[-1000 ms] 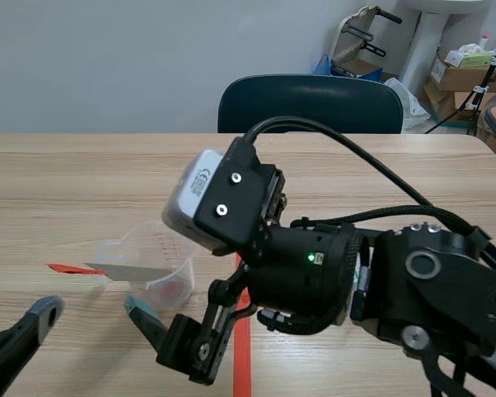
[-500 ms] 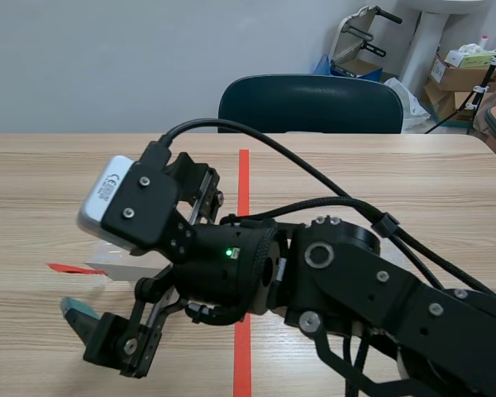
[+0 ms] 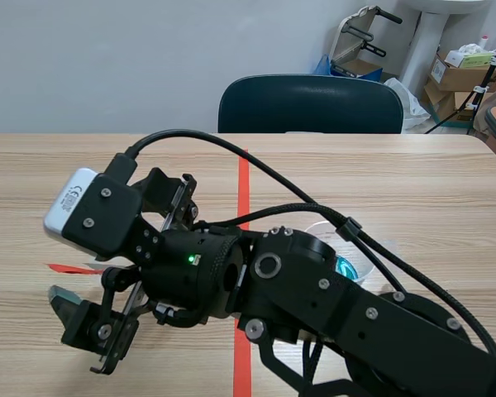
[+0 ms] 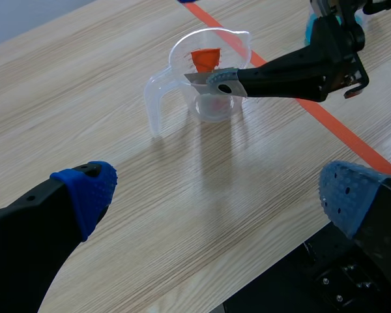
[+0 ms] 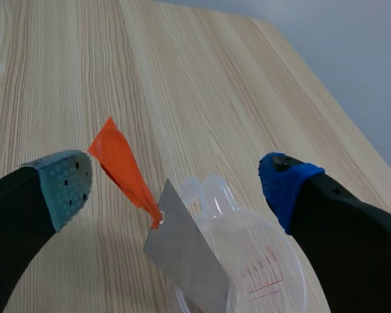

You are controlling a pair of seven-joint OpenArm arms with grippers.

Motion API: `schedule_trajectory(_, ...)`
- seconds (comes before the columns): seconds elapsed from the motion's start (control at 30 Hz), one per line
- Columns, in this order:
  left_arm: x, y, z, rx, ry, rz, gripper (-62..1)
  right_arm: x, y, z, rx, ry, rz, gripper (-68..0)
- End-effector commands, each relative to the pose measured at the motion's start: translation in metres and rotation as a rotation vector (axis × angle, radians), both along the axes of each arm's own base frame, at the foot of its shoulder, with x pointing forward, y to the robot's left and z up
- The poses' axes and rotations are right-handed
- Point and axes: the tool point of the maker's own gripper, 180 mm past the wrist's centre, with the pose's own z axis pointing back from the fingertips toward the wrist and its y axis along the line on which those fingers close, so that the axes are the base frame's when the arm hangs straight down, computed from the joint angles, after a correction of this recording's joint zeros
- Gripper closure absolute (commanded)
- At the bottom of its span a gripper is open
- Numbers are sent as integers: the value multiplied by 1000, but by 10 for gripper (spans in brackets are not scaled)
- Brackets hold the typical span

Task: Do the redox reaction experiment

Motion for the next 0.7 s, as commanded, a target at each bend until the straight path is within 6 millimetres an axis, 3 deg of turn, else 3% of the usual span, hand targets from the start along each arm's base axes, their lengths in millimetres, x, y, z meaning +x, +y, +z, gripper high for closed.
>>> schedule_trajectory(0.0, 2, -3, 6, -23, -24, 3, -623, 4, 4, 16, 41, -28, 7, -470)
schedule_trajectory(0.2, 1, -8, 13, -57, -50, -16, -623, 4, 6, 21, 63, -33, 10, -326)
schedule_trajectory(0.4, -1, -19, 27, -120, -107, -73, -623, 15, 2, 28, 92, -64, -51, -283)
schedule_trajectory(0.67, -13, -38, 36, -154, -143, -203, -623, 16, 1, 27, 89, -66, -58, -70)
